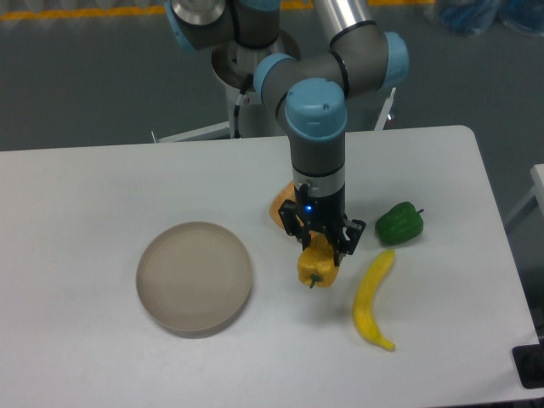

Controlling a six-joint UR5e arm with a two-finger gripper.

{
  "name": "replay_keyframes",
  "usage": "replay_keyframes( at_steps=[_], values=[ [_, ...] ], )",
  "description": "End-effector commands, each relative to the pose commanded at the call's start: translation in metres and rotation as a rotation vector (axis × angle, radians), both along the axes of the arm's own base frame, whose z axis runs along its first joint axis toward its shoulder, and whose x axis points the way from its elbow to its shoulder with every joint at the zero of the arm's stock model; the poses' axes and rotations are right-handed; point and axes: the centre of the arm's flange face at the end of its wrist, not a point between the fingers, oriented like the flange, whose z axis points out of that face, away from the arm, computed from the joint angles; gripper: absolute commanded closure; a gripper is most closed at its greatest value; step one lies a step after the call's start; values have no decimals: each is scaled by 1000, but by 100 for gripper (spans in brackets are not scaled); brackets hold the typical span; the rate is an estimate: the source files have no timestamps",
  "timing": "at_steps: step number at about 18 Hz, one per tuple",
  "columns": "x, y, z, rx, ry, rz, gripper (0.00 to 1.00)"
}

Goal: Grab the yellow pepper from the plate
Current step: 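Lift the yellow pepper off the plate and carry it toward the banana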

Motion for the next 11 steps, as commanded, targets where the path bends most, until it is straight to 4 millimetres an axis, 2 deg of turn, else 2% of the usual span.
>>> replay_keyframes(
  at_steps=[11],
  values=[
    [0,-2,-4,-9,2,4,61]
  ],
)
